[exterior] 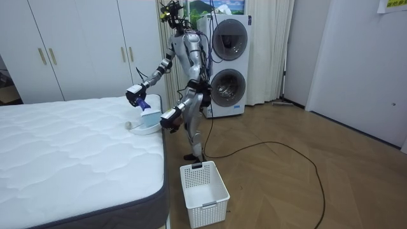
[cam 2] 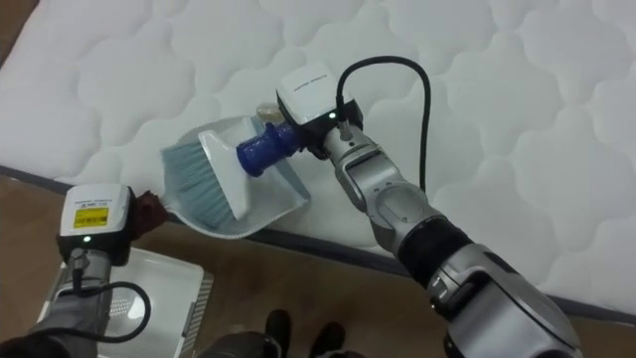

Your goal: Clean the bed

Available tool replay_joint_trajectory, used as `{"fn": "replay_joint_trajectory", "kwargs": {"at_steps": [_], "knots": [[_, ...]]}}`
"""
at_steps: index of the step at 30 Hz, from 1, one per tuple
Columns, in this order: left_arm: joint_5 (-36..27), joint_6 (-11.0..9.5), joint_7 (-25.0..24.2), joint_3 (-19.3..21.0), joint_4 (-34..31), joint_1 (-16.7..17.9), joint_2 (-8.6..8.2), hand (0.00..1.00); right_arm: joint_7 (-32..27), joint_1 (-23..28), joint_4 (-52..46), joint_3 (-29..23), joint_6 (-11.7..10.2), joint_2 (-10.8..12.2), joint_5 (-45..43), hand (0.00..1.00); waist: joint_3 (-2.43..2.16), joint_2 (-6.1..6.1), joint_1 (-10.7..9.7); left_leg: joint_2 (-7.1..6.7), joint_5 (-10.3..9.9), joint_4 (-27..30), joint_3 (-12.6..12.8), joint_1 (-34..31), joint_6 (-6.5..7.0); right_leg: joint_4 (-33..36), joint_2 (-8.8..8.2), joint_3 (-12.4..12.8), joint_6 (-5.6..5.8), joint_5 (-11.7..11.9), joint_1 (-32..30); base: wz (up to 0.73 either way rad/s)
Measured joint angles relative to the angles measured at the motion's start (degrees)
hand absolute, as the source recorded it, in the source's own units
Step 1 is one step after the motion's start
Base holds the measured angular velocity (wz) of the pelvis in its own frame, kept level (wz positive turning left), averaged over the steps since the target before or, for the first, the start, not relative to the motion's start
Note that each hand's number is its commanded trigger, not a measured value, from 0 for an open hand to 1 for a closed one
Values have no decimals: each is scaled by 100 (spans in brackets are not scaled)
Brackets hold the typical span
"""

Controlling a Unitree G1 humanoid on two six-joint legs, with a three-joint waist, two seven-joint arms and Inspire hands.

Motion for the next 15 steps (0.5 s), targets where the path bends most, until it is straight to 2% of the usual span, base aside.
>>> {"fn": "replay_joint_trajectory", "kwargs": {"at_steps": [8,15], "knots": [[-5,-38,4,26,33,1,-12,100,1,0,0,-3,-11,-3,26,100,-4,-7,-24,-20,10,-3,0,2,17,6,-22,-2,10,-7,-3,0],[74,-130,4,129,37,13,12,100,-43,0,-43,-15,-48,-266,402,100,-17,-29,-109,-61,20,9,-5,-2,38,84,-73,-3,50,-59,-5,1]]}}
